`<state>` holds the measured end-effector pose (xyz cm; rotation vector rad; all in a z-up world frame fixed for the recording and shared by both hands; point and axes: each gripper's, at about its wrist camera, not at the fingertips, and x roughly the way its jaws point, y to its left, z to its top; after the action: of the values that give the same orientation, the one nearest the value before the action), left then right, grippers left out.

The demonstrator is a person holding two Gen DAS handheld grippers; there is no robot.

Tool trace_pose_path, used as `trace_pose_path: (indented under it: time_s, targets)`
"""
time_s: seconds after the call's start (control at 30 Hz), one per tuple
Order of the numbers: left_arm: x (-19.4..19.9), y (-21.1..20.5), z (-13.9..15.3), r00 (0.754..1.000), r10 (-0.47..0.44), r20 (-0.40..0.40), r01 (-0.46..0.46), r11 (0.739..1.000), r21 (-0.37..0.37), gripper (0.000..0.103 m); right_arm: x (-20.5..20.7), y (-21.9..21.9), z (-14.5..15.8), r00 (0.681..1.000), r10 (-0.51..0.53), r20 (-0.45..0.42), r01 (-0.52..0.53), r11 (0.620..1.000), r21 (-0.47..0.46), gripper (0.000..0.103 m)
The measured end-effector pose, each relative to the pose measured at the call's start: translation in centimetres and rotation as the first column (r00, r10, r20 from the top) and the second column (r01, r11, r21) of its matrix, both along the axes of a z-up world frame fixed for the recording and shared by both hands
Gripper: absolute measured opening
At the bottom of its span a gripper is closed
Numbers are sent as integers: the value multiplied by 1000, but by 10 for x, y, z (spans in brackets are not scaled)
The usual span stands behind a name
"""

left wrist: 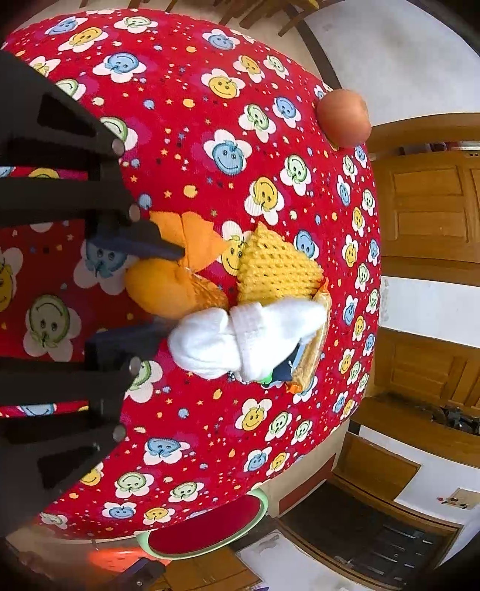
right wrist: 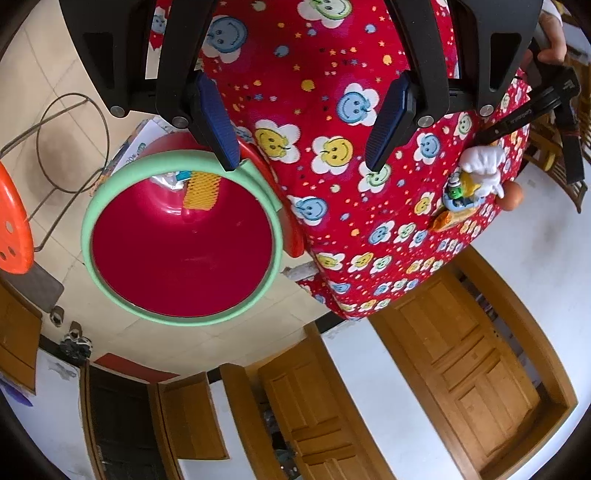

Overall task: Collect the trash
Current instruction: 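Move the left gripper to the orange mesh bag and grasp it, then grasp the white cloth with right gripper while left gripper holds the orange bag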

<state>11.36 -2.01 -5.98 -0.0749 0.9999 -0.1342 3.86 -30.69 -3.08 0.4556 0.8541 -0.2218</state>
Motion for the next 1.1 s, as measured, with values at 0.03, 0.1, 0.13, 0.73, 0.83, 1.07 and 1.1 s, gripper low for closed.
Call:
trace_pose_path:
  time_s: [0.03,0.1,0.13,0.73,0.83,1.07,1.1]
  targets:
    - [-2,1,2,1000,2,6,-2,1000,-7,30,1,2,0,1000,5,-1,-5,1000,-1,72]
    - [-6,3,6,1000,0,19,0,1000,-16,29,3,7,2,1000,22,-1,-22,1000,-10,72]
    - [-9,4,9,1000,-1,27,1,1000,-18,29,5,10,3,999,32,-1,-32,999,-16,72]
    - [-12,58,50,987,93,129,-86,995,-56,29,53,95,19,970,244,7,-243,969,-46,72]
    - [-9,71,51,985,118,129,-110,991,-70,29,62,118,15,957,290,-2,-290,956,-40,72]
    - [-3,90,39,983,147,113,-135,985,-106,29,87,167,-5,927,372,-36,-373,927,-39,72]
    - [-3,91,37,982,148,116,-137,986,-98,29,90,172,-8,924,380,-39,-381,924,-35,72]
